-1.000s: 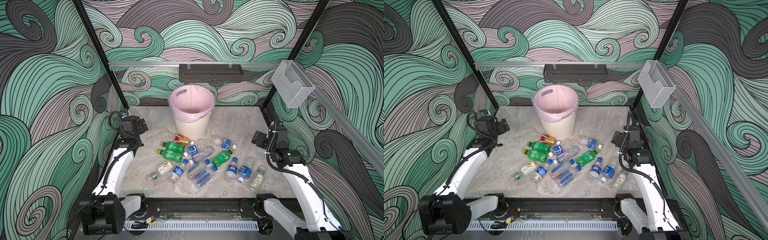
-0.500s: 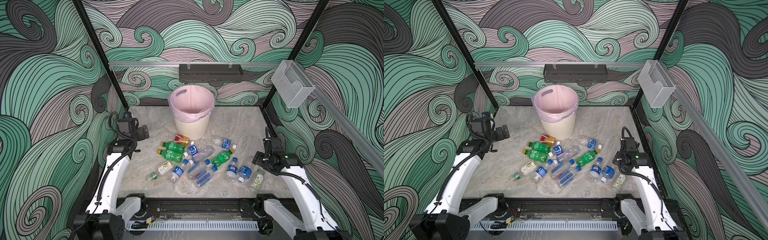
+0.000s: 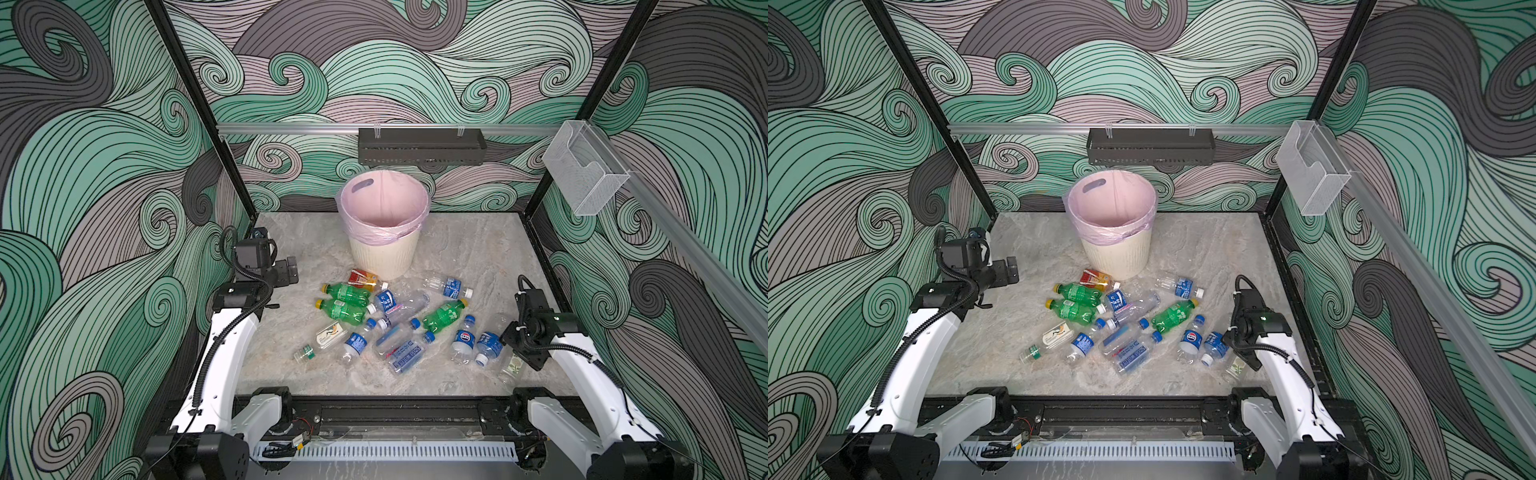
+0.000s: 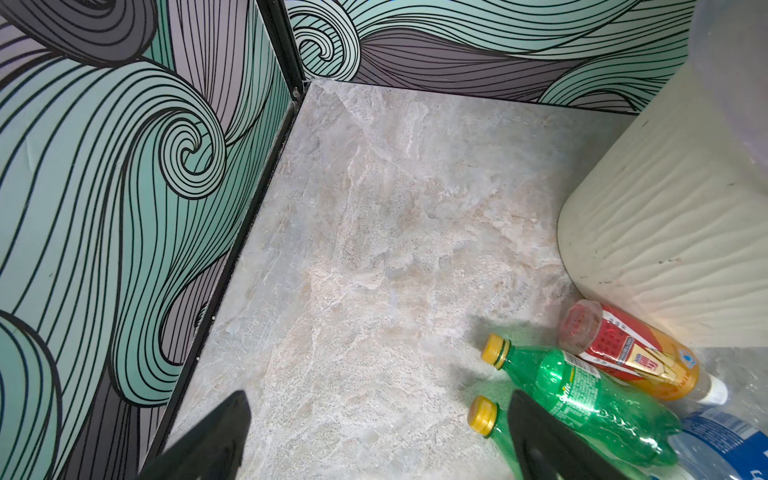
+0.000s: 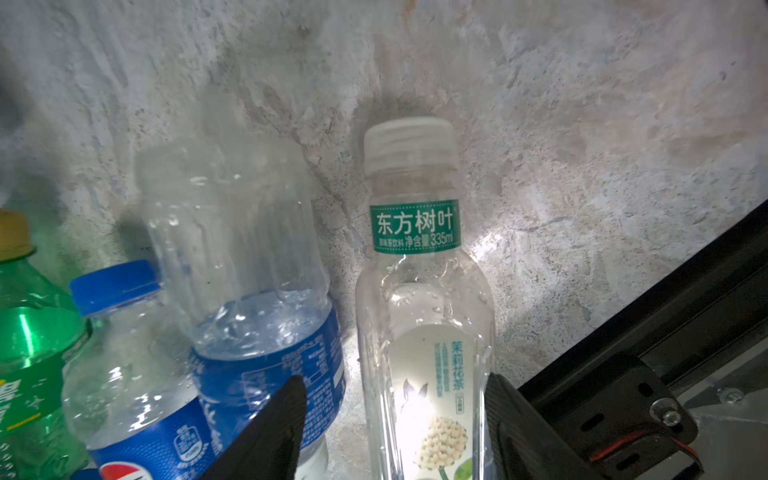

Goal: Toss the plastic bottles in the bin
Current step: 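Lower the right gripper over the clear green-labelled tea bottle, then close the right gripper on the tea bottle and lift it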

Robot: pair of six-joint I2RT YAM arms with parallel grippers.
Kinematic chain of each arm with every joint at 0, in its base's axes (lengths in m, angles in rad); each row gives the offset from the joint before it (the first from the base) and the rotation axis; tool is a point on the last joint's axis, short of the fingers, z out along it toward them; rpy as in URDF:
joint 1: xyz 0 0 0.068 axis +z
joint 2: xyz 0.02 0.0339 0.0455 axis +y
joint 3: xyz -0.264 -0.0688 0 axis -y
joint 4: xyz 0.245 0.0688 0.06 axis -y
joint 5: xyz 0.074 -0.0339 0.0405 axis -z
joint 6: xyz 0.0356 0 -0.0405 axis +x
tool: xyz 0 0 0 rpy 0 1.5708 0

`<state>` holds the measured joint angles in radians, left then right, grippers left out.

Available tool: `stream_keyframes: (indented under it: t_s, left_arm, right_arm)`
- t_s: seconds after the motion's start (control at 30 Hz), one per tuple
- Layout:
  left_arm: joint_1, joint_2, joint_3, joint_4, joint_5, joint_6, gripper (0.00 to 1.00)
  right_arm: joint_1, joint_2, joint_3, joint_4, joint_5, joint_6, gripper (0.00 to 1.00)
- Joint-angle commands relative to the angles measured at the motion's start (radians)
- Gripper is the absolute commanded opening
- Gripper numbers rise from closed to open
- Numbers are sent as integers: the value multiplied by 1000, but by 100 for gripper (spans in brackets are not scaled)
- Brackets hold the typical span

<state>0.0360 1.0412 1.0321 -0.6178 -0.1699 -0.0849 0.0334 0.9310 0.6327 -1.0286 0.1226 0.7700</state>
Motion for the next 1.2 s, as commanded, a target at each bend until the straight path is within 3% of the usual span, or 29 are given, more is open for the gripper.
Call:
stream_keyframes:
  t_s: [0.0,0.47,0.83,1.17]
  left_arm:
    - [-4,8,15,-9,19,-1,99]
    - [-4,-6,0,-7,24,-29,99]
    - [-5,-15,-19,-2,59,-67,99]
    - [-4,-38,-23,-10,57,-75,99]
  right_arm:
    - [-3,-21,-39,20,-14,67,67]
    - [-3,62,-117,177,17,12,57]
    - [-4,168,-56,251,24,-91,71]
    - [-3,259,-26,283,-9,-146,72]
